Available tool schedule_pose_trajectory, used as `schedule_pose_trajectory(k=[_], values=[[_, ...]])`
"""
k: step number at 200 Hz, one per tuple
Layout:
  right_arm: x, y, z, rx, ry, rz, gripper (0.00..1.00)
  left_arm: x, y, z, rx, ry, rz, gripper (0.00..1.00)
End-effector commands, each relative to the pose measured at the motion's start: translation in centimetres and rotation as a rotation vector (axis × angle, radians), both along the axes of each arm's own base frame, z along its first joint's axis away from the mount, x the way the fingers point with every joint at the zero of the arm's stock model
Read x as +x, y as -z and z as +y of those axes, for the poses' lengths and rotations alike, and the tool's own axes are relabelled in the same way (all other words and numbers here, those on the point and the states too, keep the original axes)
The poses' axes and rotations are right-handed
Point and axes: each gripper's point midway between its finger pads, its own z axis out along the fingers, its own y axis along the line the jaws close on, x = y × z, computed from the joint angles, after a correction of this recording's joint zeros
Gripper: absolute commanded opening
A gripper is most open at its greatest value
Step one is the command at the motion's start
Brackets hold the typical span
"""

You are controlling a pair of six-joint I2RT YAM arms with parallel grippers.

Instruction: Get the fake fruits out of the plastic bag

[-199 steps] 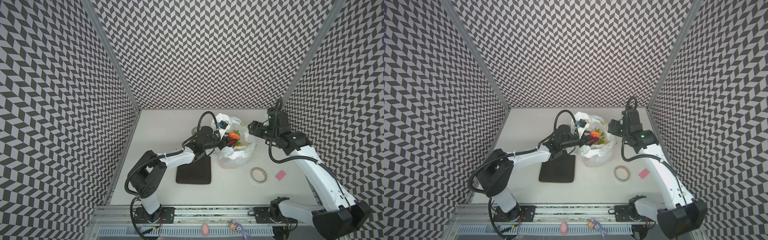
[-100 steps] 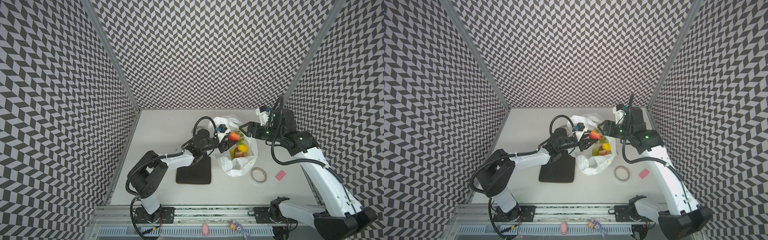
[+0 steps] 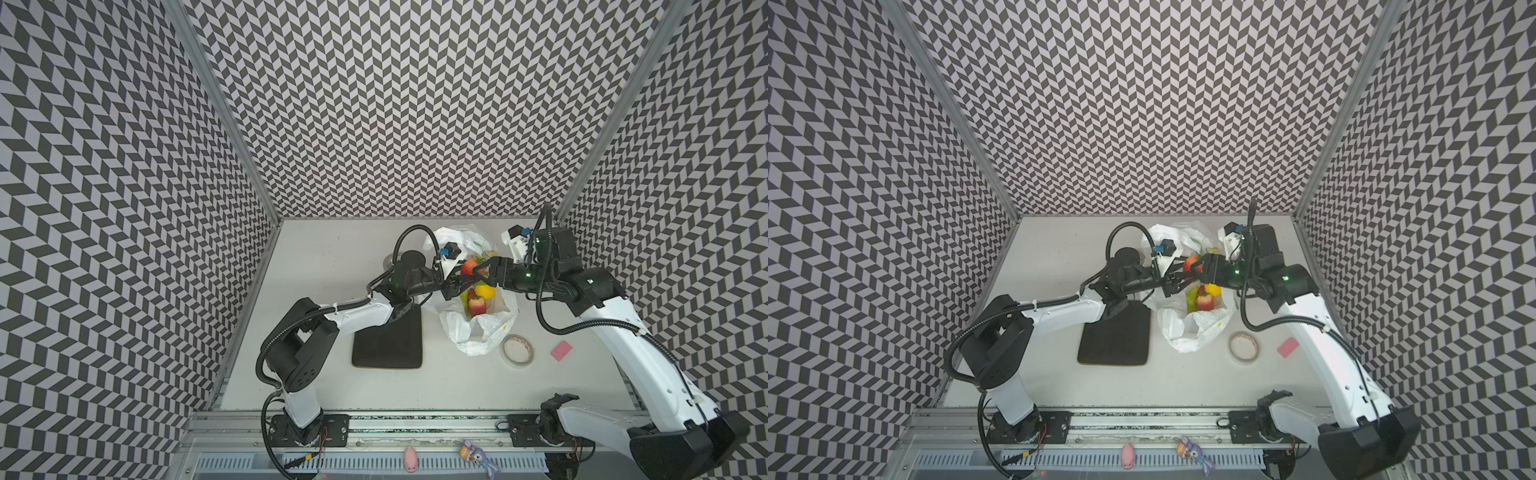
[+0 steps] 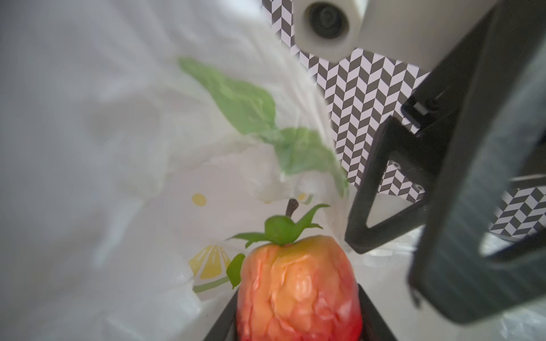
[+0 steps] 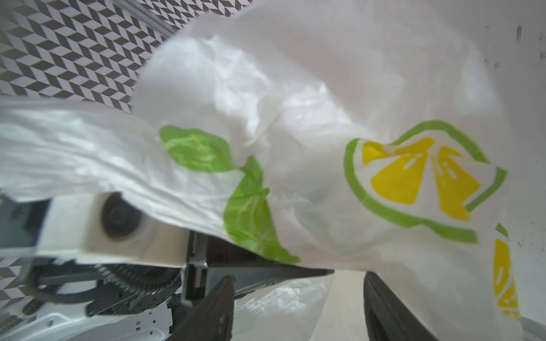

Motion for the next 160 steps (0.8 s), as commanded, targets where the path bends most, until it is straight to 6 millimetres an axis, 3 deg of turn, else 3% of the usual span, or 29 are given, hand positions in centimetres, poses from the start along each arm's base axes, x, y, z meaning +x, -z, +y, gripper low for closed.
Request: schedule_pose_trajectory(k=[1, 35, 88, 119, 148, 160], values=[[-1.0, 0.1, 1.3, 0.094, -0.043, 0.012, 0.67, 0.2, -0.1, -0.1, 0.010, 0.013, 0.008, 0.08], [0.9, 0.8, 0.6, 0.081, 0.047, -0.010, 0.72, -0.3, -0.2, 0.0, 0.003, 0.030, 0.002, 0.08], [3.9, 1.1, 1.6, 0.114, 0.054, -0.048, 0.70, -1.2, -0.5, 0.2, -0.005, 0.063, -0.022, 0.10], [4.1, 2.3, 2.5, 0.118, 0.010, -0.005, 0.62, -1.0, -0.6, 0.2, -0.008, 0.061, -0.026, 0.11], [3.9, 3.3, 2.7, 0.113, -0.006, 0.025, 0.60, -1.0, -0.9, 0.0, -0.014, 0.063, -0.030, 0.12], [3.9, 3.3, 2.6, 0.111, -0.003, 0.028, 0.53, -0.9, -0.8, 0.0, -0.012, 0.064, -0.028, 0.12]])
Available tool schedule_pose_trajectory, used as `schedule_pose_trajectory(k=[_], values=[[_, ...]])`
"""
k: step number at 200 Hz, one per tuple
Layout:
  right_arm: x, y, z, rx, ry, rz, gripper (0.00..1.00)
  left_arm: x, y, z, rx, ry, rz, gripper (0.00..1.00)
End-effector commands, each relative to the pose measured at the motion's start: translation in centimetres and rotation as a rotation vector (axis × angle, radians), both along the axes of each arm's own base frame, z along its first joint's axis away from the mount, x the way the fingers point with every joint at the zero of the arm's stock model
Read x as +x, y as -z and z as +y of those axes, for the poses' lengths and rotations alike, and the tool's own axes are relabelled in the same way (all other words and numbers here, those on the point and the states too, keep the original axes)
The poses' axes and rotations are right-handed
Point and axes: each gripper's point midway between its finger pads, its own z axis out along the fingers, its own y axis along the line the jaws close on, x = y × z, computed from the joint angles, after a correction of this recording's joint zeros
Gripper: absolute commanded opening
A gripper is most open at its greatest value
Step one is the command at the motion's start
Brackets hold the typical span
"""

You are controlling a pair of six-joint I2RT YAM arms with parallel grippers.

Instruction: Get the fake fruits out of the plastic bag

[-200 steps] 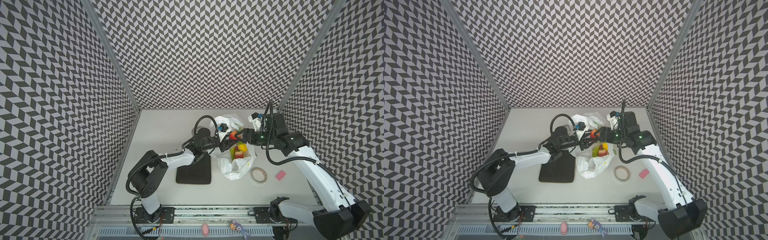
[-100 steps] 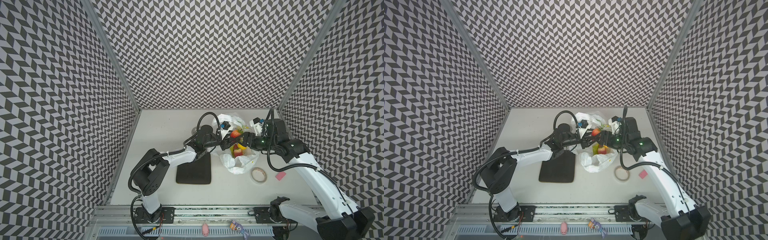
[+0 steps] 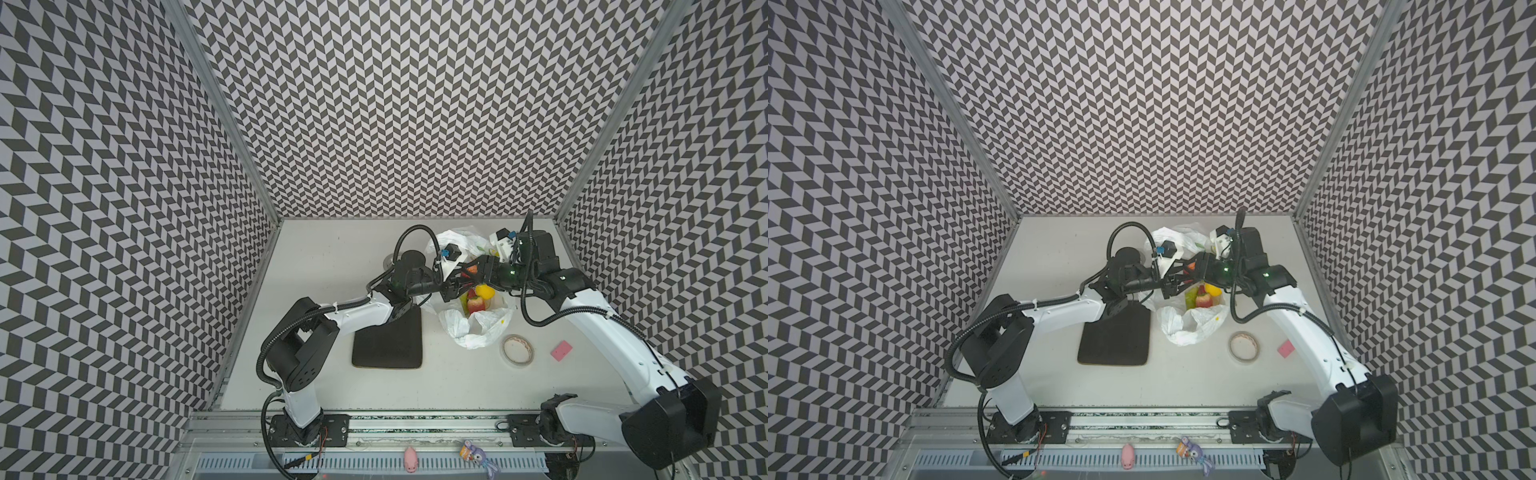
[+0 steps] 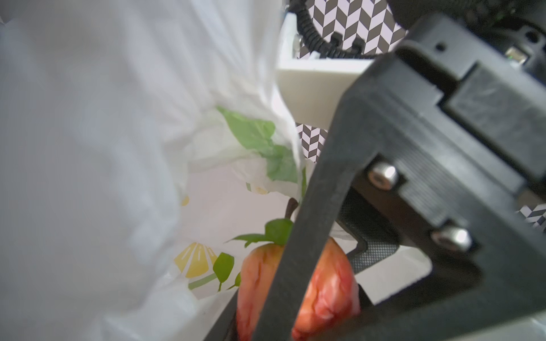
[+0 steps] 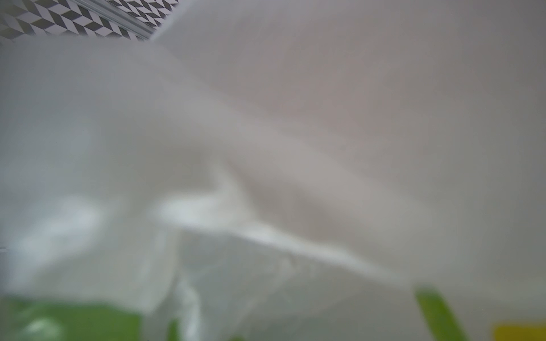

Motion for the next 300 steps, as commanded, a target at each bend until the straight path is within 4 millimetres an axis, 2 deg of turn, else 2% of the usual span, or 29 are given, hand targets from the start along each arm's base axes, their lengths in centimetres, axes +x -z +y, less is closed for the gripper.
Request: schedule_pose_trajectory(k=[1, 14, 28, 43, 46, 50, 84, 101, 113, 134, 159, 189, 211, 226, 234, 241, 253, 264, 286, 300], values=[[0.4, -0.9, 0.5, 0.023, -0.019, -0.042, 0.53, -0.4, -1.3, 0.0, -0.025, 0.024, -0.040, 0.13], [0.4, -1.0, 0.4, 0.022, -0.013, -0.046, 0.42, -0.3, -1.3, 0.1, -0.024, 0.019, -0.038, 0.18], [0.4, -1.2, 0.1, 0.009, -0.001, -0.053, 0.33, -0.1, -1.3, 0.4, -0.025, 0.004, -0.040, 0.38], [0.3, -1.2, -0.5, -0.019, 0.021, -0.053, 0.29, -0.5, -1.7, 0.5, -0.020, 0.015, -0.049, 0.68], [0.3, -1.1, -0.6, -0.025, 0.027, -0.050, 0.29, -0.6, -1.8, 0.6, -0.021, 0.019, -0.051, 0.92], [0.2, -1.1, -0.8, -0.034, 0.033, -0.050, 0.28, -0.6, -2.0, 0.7, -0.021, 0.019, -0.050, 0.99], [-0.4, -0.9, -3.3, -0.091, 0.108, -0.046, 0.26, -0.9, -3.3, 2.4, -0.046, 0.001, -0.021, 1.00], [-0.3, -1.3, -4.0, -0.087, 0.144, -0.083, 0.26, -2.0, -4.4, 3.0, -0.072, 0.056, 0.008, 1.00], [-0.3, -1.5, -4.0, -0.075, 0.138, -0.088, 0.26, -3.0, -5.2, 3.3, -0.093, 0.104, 0.052, 0.99], [-0.4, -2.7, -2.7, -0.033, 0.065, -0.114, 0.26, -3.9, -7.0, 4.3, -0.148, 0.136, 0.148, 0.95], [-0.6, -6.1, -1.8, 0.001, -0.007, -0.227, 0.26, -5.0, -10.5, 6.4, -0.239, 0.115, 0.213, 0.93], [-1.4, -11.4, -1.5, -0.024, -0.046, -0.431, 0.26, -4.6, -15.0, 10.7, -0.341, -0.064, 0.231, 0.94], [-1.8, -14.3, -1.0, -0.034, -0.067, -0.548, 0.28, -4.4, -16.8, 13.3, -0.377, -0.176, 0.256, 0.95], [-2.4, -15.7, 1.2, -0.065, -0.131, -0.603, 0.27, -3.7, -17.3, 15.5, -0.407, -0.279, 0.310, 0.94], [-3.0, -16.3, 3.0, -0.089, -0.183, -0.631, 0.27, -2.9, -17.3, 17.1, -0.427, -0.367, 0.345, 0.93], [-3.9, -16.8, 5.0, -0.096, -0.240, -0.655, 0.28, -1.7, -16.5, 18.9, -0.437, -0.482, 0.398, 0.93], [-5.4, -16.8, 8.3, -0.103, -0.333, -0.675, 0.28, 0.3, -14.6, 23.2, -0.468, -0.717, 0.509, 0.94], [-7.0, -16.0, 10.9, -0.106, -0.405, -0.679, 0.28, 1.2, -12.6, 27.4, -0.482, -0.901, 0.586, 0.94], [-10.0, -12.3, 15.6, -0.148, -0.529, -0.647, 0.28, 1.1, -7.4, 36.0, -0.483, -1.264, 0.735, 0.94], [-11.7, -8.8, 18.3, -0.223, -0.603, -0.617, 0.28, 0.3, -5.1, 39.7, -0.501, -1.370, 0.793, 0.94]])
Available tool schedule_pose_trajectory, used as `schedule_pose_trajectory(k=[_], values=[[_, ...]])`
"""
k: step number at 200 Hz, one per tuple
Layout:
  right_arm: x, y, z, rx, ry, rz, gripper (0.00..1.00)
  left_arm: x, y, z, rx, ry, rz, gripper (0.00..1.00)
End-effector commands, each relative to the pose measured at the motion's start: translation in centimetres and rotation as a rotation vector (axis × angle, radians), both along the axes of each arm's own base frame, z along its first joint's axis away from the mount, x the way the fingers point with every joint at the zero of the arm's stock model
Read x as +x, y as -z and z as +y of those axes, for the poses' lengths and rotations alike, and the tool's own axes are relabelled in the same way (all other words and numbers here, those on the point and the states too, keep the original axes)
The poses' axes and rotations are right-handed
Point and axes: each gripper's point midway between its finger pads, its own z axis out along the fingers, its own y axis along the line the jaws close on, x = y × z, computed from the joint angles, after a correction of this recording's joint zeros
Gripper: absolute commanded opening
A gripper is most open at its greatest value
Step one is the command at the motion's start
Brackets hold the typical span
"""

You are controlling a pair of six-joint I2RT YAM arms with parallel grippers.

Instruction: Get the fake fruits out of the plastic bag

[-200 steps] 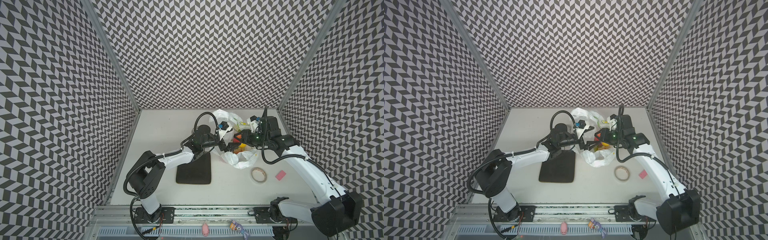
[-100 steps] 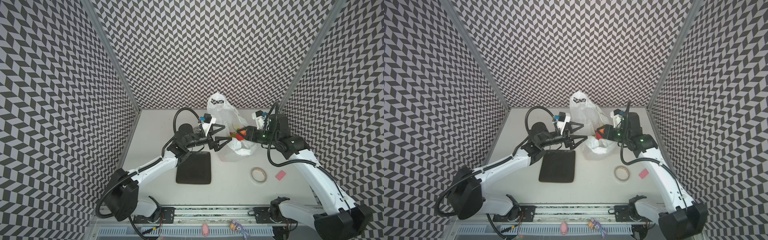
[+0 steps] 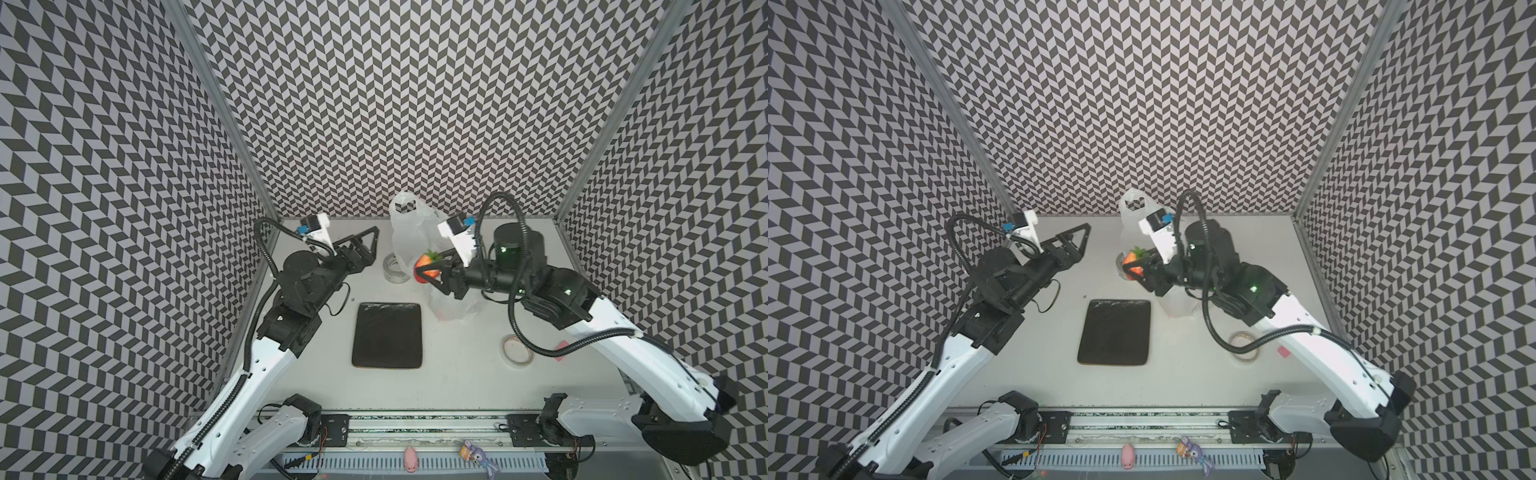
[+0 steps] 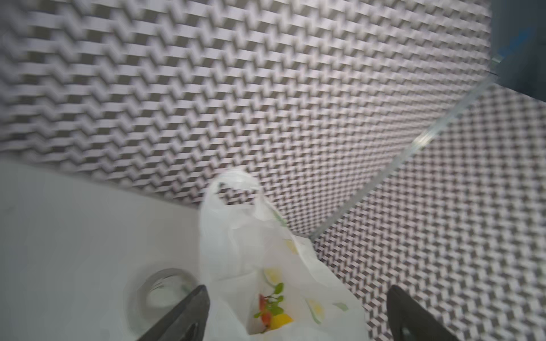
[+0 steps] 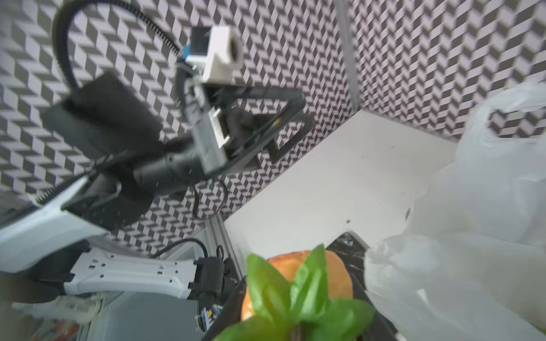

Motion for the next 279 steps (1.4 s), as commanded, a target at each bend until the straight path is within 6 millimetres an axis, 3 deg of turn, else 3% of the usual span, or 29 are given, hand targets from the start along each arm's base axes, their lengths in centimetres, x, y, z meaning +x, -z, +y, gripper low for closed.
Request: schedule_pose_trajectory(k=[1, 16, 36, 76, 130, 163, 181, 196, 227, 245, 279], values=[[-1.1, 5.0, 3.3, -0.153, -0.026, -0.037, 0.28, -1.4, 7.9, 7.8, -0.044, -0.300, 0.313, 0.94], [-2.0, 9.0, 5.3, -0.259, -0.051, -0.012, 0.28, -2.2, 9.5, 10.2, -0.080, -0.345, 0.355, 0.93], [-1.7, 14.8, 6.8, -0.407, -0.031, 0.027, 0.27, -3.1, 10.7, 12.6, -0.075, -0.420, 0.392, 0.93], [0.0, 23.5, 7.7, -0.665, 0.023, 0.100, 0.25, -4.2, 11.3, 13.9, -0.023, -0.475, 0.422, 0.93], [0.2, 30.5, 7.9, -0.869, 0.040, 0.086, 0.26, -4.9, 11.0, 14.9, 0.033, -0.520, 0.417, 0.94], [-0.3, 32.1, 8.8, -0.884, 0.019, 0.093, 0.36, -4.8, 10.3, 14.9, 0.041, -0.515, 0.415, 0.94], [-0.8, 32.4, 9.2, -0.875, -0.003, 0.103, 0.50, -4.6, 9.8, 14.8, 0.054, -0.505, 0.407, 0.94], [-1.1, 32.0, 9.6, -0.850, -0.014, 0.114, 0.66, -4.4, 9.5, 14.7, 0.066, -0.496, 0.400, 0.95], [-1.4, 28.1, 10.7, -0.736, -0.016, 0.118, 0.86, -3.6, 8.5, 13.6, 0.063, -0.421, 0.366, 0.96], [-1.5, 24.7, 10.8, -0.672, -0.015, 0.112, 0.88, -2.9, 8.3, 12.8, 0.046, -0.381, 0.355, 0.96], [-2.4, 13.0, 9.4, -0.405, 0.026, 0.071, 0.86, -1.5, 7.8, 11.1, 0.038, -0.282, 0.333, 0.95]])
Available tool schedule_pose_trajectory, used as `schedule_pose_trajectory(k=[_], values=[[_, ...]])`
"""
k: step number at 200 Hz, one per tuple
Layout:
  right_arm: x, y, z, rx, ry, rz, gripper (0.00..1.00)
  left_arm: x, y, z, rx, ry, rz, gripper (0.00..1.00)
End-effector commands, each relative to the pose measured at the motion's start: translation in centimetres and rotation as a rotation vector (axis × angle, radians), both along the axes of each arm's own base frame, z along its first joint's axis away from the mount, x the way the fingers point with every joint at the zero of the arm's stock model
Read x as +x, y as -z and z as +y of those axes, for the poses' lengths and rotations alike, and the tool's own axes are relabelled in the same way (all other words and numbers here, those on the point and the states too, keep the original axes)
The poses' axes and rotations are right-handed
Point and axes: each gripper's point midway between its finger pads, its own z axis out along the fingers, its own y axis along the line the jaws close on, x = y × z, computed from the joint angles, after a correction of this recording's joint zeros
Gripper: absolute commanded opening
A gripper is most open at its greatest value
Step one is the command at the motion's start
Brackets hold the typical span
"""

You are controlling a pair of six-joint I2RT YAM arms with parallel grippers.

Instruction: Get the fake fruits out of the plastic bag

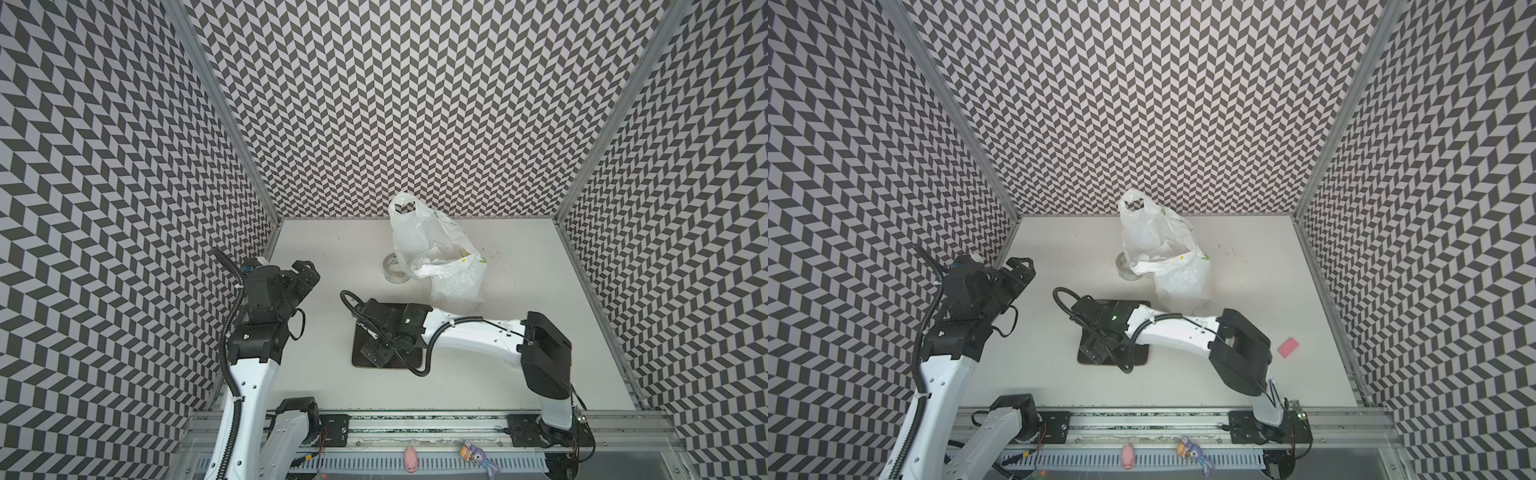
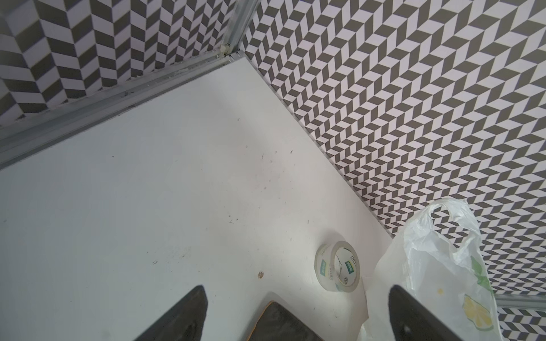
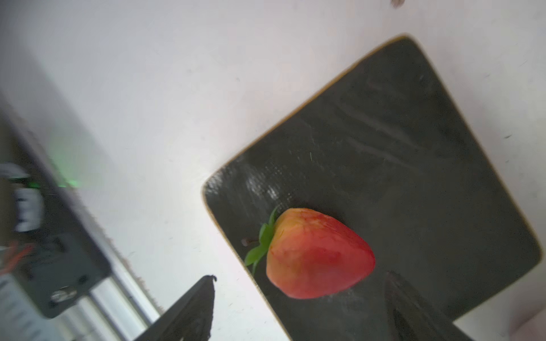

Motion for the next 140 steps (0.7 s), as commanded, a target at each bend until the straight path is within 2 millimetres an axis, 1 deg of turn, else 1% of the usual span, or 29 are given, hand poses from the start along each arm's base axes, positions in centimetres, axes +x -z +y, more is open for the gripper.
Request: schedule_pose_trajectory(k=[1, 15, 23, 33, 43, 55, 63, 65, 69, 74, 85, 100, 113, 121, 132, 140], values=[[-0.5, -12.8, -0.1, 0.311, 0.037, -0.071, 0.86, 1.3, -2.7, -1.5, -0.008, 0.090, -0.087, 0.95], [-0.4, -17.6, -2.0, 0.424, 0.106, -0.107, 0.84, 1.9, -2.9, -2.5, -0.011, 0.134, -0.099, 0.95], [-0.3, -19.8, -3.4, 0.480, 0.161, -0.107, 0.84, 2.3, -3.0, -3.2, -0.011, 0.158, -0.101, 0.95], [0.0, -21.5, -5.4, 0.531, 0.244, -0.078, 0.83, 2.8, -3.1, -4.1, -0.008, 0.188, -0.103, 0.95], [1.0, -22.6, -8.0, 0.565, 0.365, -0.047, 0.83, 3.3, -3.3, -5.2, 0.001, 0.222, -0.109, 0.95], [2.6, -22.8, -11.4, 0.585, 0.523, 0.009, 0.83, 3.9, -3.7, -7.0, 0.019, 0.278, -0.121, 0.95], [4.2, -22.1, -14.3, 0.579, 0.667, 0.056, 0.82, 4.3, -3.8, -8.3, 0.028, 0.317, -0.123, 0.95], [4.3, -22.0, -14.8, 0.580, 0.691, 0.068, 0.81, 4.4, -3.8, -8.6, 0.029, 0.327, -0.121, 0.95], [5.1, -21.7, -16.3, 0.576, 0.753, 0.083, 0.79, 4.6, -3.7, -9.3, 0.030, 0.348, -0.117, 0.96], [5.5, -21.3, -17.8, 0.564, 0.811, 0.100, 0.78, 4.8, -3.6, -10.1, 0.030, 0.373, -0.116, 0.96], [7.1, -20.9, -21.2, 0.547, 0.934, 0.095, 0.80, 5.1, -3.3, -12.1, 0.016, 0.429, -0.103, 0.98], [9.1, -20.9, -24.8, 0.512, 1.033, 0.032, 0.85, 5.5, -2.8, -14.9, -0.030, 0.509, -0.092, 1.00], [11.3, -21.2, -26.9, 0.483, 1.054, -0.031, 0.88, 5.6, -2.5, -17.3, -0.072, 0.573, -0.085, 1.00], [12.8, -21.0, -28.0, 0.457, 1.060, -0.056, 0.89, 5.7, -2.1, -18.7, -0.099, 0.608, -0.077, 1.00], [14.9, -20.9, -28.6, 0.443, 1.038, -0.091, 0.91, 5.8, -1.6, -20.5, -0.130, 0.660, -0.065, 1.00], [16.4, -20.7, -29.0, 0.433, 1.025, -0.112, 0.92, 5.9, -1.1, -21.4, -0.152, 0.683, -0.045, 1.00]])
